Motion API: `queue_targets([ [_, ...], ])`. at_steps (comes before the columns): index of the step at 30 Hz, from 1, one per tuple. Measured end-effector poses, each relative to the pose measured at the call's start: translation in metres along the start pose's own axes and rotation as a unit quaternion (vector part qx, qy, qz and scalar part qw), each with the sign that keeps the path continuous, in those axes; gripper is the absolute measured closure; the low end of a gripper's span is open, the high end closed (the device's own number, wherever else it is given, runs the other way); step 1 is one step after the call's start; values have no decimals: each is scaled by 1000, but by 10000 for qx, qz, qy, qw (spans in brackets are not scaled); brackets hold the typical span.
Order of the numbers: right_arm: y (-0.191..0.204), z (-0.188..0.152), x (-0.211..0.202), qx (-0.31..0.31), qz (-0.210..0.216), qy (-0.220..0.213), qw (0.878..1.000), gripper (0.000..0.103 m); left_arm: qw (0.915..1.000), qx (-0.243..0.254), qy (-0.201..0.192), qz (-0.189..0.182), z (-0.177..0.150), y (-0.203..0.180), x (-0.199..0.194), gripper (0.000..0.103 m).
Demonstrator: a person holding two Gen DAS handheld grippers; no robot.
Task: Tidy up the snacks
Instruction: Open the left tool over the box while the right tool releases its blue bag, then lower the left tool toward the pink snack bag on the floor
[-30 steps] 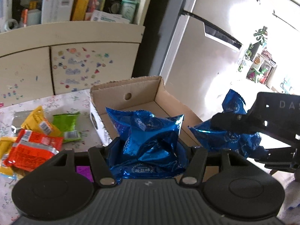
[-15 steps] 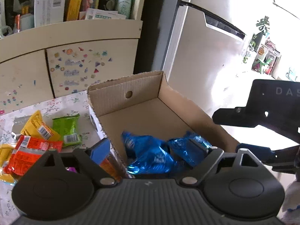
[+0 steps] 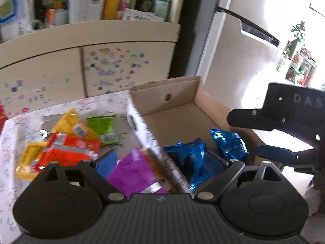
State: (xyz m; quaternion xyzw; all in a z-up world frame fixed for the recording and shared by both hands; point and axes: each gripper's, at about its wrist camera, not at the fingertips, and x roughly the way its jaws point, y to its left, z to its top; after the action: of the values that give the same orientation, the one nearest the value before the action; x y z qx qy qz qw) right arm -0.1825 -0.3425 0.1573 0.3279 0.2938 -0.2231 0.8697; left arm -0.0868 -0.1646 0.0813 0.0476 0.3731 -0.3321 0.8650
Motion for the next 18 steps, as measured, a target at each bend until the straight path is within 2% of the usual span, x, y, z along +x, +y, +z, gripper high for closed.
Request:
queue_targets([
  [4,19,-12,2,-536,364,172,9978,19,9996,-191,-69,172,-5,22,-17,10],
  [8,32,-26,12,-696,742,616,9929,19,9984,-405,-129,372,-9,49,-37,10],
  [11,45,-39,17,-875,996,833,9877,19,9975,-364,-94,591,-14,69,-50,9],
  [18,74,-66,20,-1335,1055,989,9804,18,9939,-791,-16,771,-35,122,-78,9],
])
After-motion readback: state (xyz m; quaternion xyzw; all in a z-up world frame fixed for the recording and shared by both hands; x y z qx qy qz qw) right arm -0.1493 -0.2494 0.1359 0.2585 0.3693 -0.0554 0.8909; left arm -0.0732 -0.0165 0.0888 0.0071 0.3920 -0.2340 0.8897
